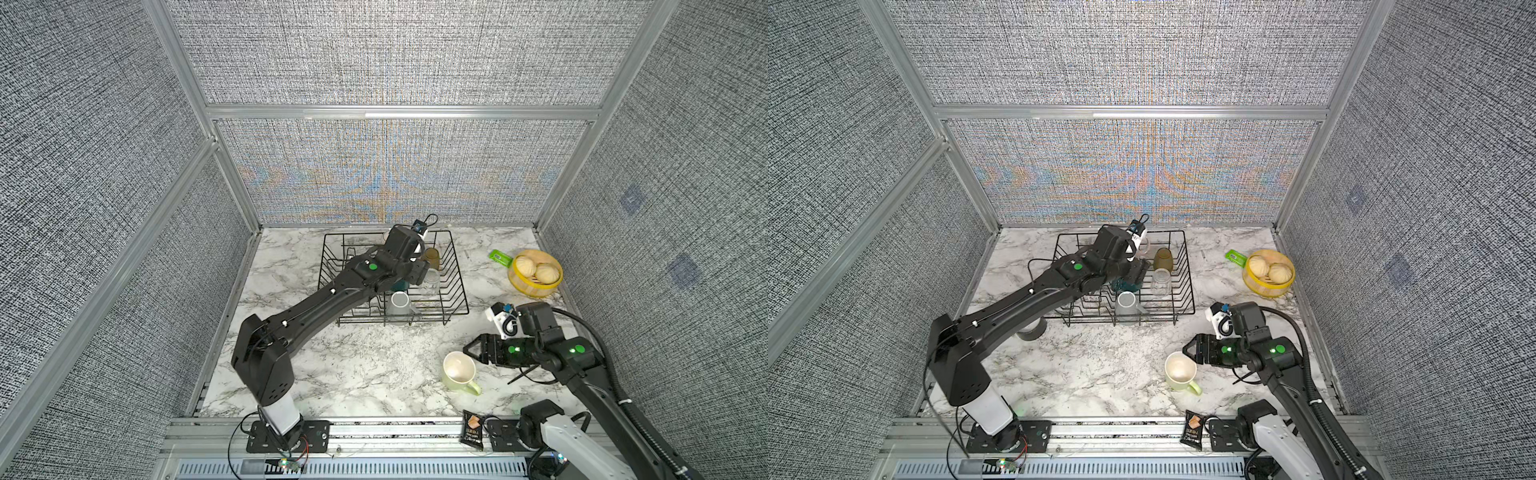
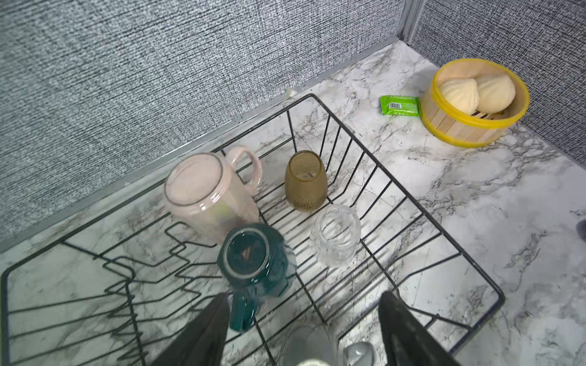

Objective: Load cups into a dish rack
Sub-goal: Move the cup to the bottom-center of the table.

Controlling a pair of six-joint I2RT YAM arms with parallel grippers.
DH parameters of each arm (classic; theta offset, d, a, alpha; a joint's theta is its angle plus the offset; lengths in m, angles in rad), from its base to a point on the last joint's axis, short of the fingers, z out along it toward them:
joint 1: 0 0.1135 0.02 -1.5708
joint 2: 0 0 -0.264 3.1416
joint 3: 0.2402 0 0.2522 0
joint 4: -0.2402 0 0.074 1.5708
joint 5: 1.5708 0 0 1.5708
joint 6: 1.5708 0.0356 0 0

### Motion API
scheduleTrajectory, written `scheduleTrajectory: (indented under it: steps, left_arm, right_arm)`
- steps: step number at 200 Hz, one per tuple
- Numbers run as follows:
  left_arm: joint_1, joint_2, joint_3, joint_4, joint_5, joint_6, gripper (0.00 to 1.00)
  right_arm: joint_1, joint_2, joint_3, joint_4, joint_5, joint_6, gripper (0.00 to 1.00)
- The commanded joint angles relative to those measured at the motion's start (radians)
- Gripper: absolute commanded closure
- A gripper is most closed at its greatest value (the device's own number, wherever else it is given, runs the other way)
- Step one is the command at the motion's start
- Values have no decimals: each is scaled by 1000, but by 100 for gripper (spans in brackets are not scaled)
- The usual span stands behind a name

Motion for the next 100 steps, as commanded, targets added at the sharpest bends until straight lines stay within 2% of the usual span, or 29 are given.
scheduleTrajectory:
  steps: [1,26,73,100]
  left_arm:
    - [0,-66,-58,29,-55,-35,24]
    - [1,-140,-128,16,-97,-59,23]
    - [2,-219,-193,-63,-201,-52,22]
    - [1,-271,-246,-64,-206,-49,21]
  right_arm:
    - [65,38,-22,44,80,81,31]
    - [130,129,-26,62,137,71,34]
    - [262,321,11,181,118,77,81]
    - [342,408,68,229,156,95,84]
